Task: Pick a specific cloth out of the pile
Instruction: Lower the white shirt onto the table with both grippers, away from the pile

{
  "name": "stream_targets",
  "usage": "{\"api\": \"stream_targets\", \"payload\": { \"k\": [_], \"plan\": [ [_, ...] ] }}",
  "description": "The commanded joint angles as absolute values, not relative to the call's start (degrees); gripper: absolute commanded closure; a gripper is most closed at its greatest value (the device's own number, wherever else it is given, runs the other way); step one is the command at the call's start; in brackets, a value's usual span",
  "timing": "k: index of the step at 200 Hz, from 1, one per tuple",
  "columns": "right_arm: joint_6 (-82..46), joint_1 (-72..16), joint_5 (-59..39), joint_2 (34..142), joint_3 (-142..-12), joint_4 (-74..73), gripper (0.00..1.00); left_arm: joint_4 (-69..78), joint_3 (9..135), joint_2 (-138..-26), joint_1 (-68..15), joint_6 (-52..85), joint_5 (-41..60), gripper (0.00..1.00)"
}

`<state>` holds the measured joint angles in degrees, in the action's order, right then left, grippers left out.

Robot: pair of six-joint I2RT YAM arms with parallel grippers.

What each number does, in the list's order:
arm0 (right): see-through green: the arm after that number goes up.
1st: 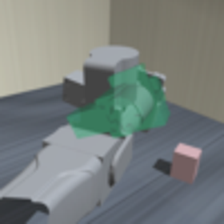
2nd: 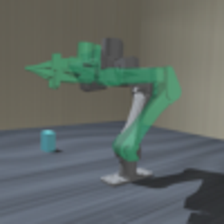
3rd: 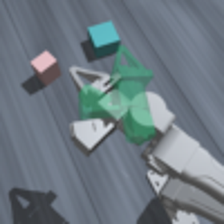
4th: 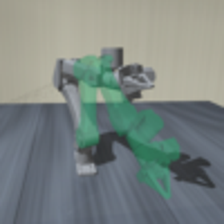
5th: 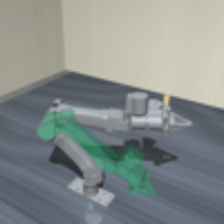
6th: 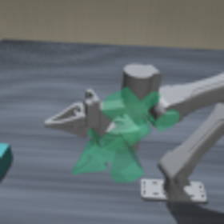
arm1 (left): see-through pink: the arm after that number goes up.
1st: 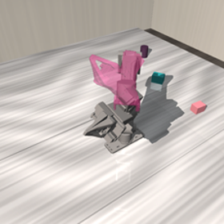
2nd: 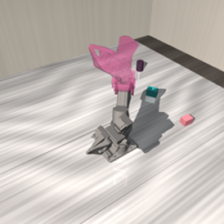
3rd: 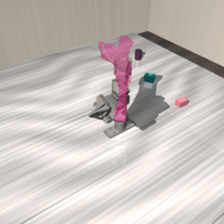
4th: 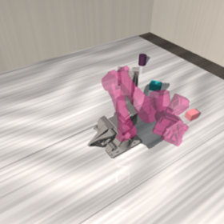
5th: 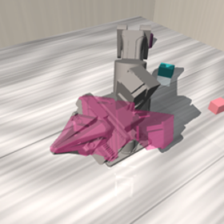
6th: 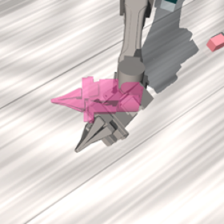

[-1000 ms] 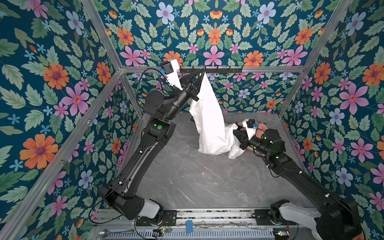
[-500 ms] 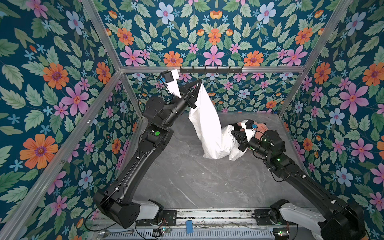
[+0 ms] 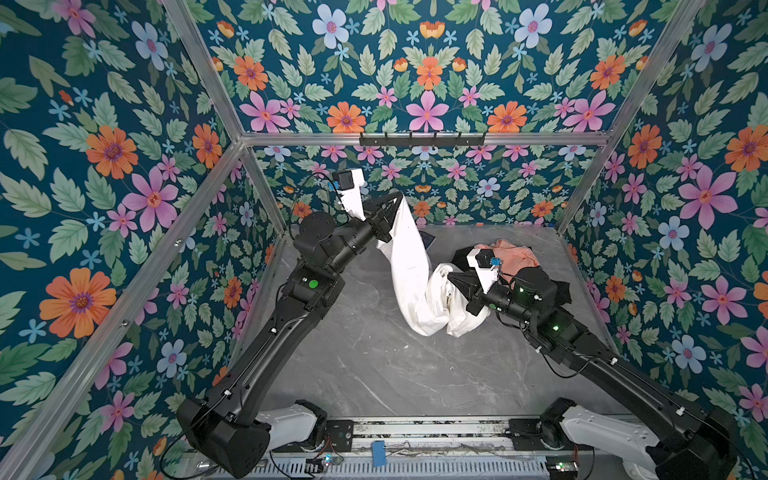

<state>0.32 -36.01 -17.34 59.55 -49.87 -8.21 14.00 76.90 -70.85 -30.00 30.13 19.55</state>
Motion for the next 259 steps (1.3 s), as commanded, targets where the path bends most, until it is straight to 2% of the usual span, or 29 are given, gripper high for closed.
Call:
{"api": "stream_targets", "payload": {
  "k": [1,26,68,176,259],
  "plan": [
    [-0.8,-36.8,-15.6,58.6,-50.7,-8.2,1.0,14.7,75.3,-69.7,-30.0,30.7,19.3,1.0],
    [-3.8,-37.5,-16.3,57.2,-50.6,-7.1,1.0,10.8,74.0,-68.4,-30.0,30.2,18.7,1.0],
    [-1.8,-42.8,-13.4,55.6,-52.3,-2.4,1.0,6.8,69.4,-65.3,-30.1,30.5,17.9,1.0],
    [-4.8,-43.2,-15.5,55.1,-52.2,0.1,1.0,-3.2,60.8,-58.2,-30.1,33.4,18.7,1.0],
    [-8.2,-43.4,-16.5,58.5,-48.6,-3.7,1.0,-3.5,50.5,-56.2,-30.2,36.9,20.1,1.0]
  ]
}}
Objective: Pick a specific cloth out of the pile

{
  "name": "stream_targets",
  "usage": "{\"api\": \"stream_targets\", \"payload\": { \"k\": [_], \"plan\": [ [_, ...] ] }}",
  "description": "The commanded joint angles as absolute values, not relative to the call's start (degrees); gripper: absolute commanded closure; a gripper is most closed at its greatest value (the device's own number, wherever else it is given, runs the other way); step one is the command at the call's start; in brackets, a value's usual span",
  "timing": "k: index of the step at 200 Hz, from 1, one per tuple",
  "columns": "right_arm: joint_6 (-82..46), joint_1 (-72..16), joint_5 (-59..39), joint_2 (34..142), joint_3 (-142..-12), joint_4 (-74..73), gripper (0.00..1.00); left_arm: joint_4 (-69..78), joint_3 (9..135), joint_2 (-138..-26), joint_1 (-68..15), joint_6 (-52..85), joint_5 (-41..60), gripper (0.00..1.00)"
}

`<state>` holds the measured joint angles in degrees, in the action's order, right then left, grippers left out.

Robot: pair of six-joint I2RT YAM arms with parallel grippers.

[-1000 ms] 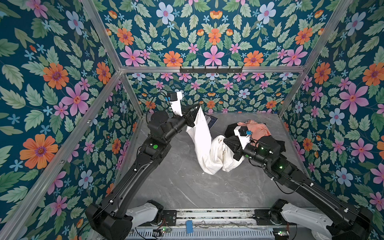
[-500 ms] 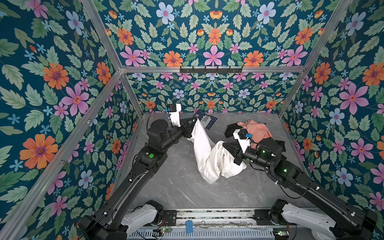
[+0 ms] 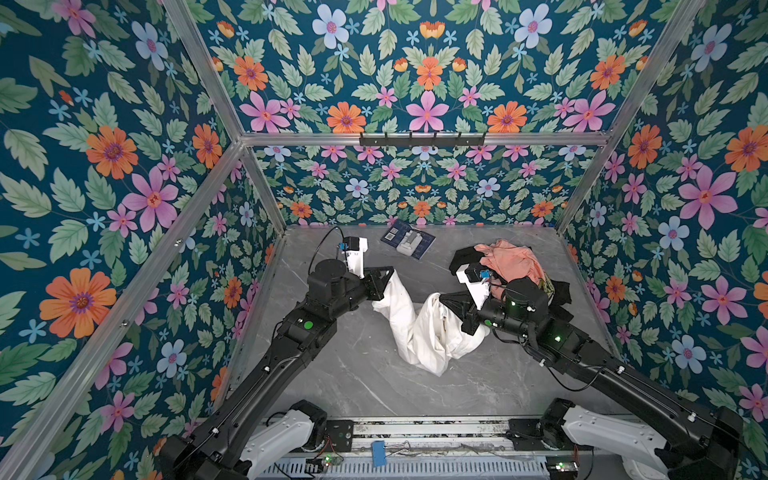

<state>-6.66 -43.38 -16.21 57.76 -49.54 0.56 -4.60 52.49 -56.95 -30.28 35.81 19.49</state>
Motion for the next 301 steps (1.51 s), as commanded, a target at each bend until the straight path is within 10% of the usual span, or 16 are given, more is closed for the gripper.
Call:
{"api": "stream_targets", "payload": {
  "k": [1,301],
  "plan": [
    [-8.2,-43.4,-16.5,58.5,-48.6,-3.7,1.0,-3.5,50.4,-56.2,-30.2,36.9,20.1,1.0],
    [-10.8,-43.4,-18.4,75.8,-39.9,-14.0,1.0,7.6,22.1,-57.2,-30.3,41.5,21.2,1.0]
  ]
}}
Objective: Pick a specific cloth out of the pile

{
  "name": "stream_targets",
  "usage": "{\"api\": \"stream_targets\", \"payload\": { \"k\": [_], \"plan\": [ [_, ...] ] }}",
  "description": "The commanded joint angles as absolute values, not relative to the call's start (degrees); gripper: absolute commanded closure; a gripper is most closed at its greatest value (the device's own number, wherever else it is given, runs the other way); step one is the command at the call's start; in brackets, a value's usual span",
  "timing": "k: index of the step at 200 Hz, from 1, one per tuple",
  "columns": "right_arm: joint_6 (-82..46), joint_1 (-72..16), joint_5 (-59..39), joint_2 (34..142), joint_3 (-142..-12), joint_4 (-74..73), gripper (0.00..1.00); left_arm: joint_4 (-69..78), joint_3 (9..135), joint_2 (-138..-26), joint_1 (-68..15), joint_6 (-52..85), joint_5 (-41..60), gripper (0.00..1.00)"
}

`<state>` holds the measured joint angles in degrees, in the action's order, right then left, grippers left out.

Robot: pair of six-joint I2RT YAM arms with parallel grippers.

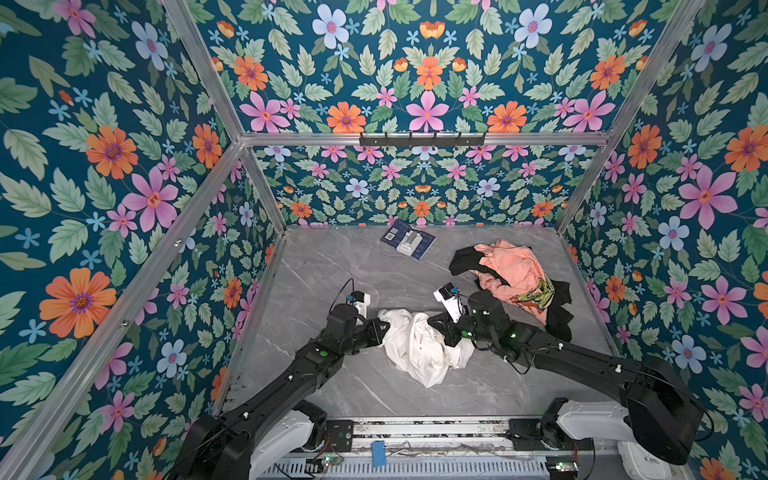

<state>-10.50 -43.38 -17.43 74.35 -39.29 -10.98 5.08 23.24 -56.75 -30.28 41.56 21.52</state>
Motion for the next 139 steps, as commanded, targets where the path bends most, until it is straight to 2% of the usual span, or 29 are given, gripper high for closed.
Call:
{"api": "stream_targets", "payload": {
  "k": [1,71,94,139],
  "plan": [
    [-10.8,-43.4,-18.4,76.0,-40.0,-14.0,1.0,7.6,22.0,-57.2,-30.2,41.5,21.2,1.0],
    [-10.3,-43.4,-21.9,84.5,-44.3,-16.5,1.0,6.4,19.0,-56.2,-30.2,41.5,18.5,1.0],
    [-10.7,-43.4,-23.8,88.2,-46.8,-17.1,1.0,3.2,19.5,-54.2,-30.2,40.6,17.0,0.8],
    [-10.7,-43.5,-24.8,94.1,-49.0,-19.2,1.0,-1.9,21.7,-49.9,-30.2,39.0,13.0,0.55]
  ]
}}
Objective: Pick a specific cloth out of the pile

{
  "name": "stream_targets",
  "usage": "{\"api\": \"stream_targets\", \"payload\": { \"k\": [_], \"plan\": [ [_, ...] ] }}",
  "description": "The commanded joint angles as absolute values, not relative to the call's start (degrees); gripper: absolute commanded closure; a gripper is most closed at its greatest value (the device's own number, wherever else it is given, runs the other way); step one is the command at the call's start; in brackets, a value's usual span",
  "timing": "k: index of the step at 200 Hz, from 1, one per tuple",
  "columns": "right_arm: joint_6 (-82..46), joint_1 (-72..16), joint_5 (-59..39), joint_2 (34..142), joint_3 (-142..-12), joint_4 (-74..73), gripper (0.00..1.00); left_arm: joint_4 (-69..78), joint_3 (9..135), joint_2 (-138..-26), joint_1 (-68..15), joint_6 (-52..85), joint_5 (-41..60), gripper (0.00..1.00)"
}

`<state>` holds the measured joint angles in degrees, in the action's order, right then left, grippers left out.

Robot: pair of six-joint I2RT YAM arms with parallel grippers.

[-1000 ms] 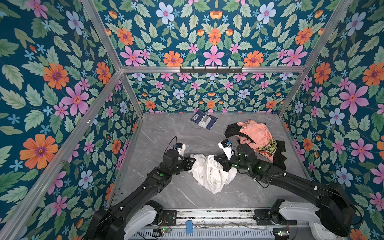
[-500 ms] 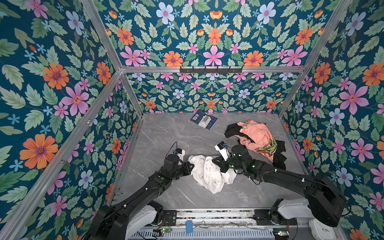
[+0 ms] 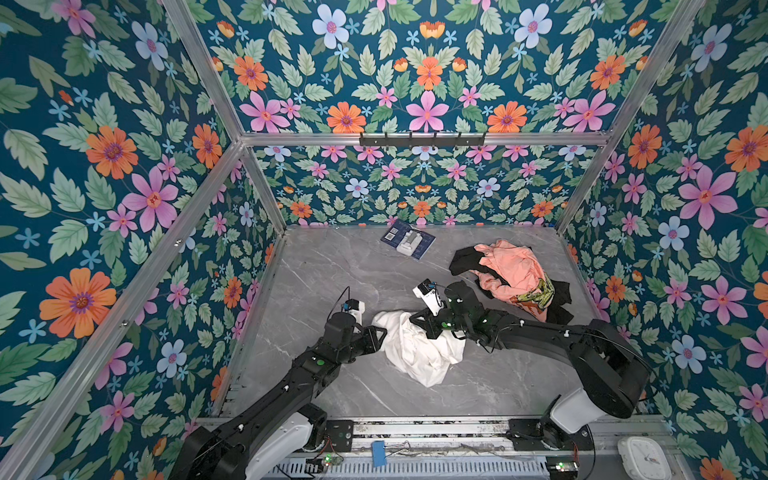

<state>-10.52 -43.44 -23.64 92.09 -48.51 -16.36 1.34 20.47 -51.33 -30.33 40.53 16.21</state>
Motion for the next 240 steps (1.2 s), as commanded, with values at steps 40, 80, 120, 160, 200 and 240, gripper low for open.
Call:
{"api": "stream_targets", "payload": {
  "k": [40,80,120,160,200,240],
  "plan": [
    [-10.2,-43.5,-23.7,100.0,-48.3,-21.0,1.0,-4.9,24.8,-48.8,-30.2,37.2,9.7,0.4],
    [-10.3,-43.5,-23.7,101.2,-48.3,-20.8,0.96,-8.0,27.9,-48.3,-30.1,35.2,6.6,0.29],
    [-9.4,-43.5,-22.7,96.4,-48.6,-17.9,0.87,-10.6,30.2,-47.8,-30.1,33.8,3.0,0.17],
    [-9.0,-43.5,-21.5,88.8,-48.4,-14.6,0.69,-14.3,31.6,-45.3,-29.6,33.3,-3.1,0.01],
    [-7.0,-43.5,-17.7,79.8,-48.7,-9.5,0.53,-14.4,33.4,-45.0,-29.2,32.4,-5.6,0.0],
    [-3.7,-43.5,-4.6,68.7,-44.8,-6.7,0.31,-16.0,37.6,-46.6,-29.1,32.1,-20.5,0.0]
  ]
}}
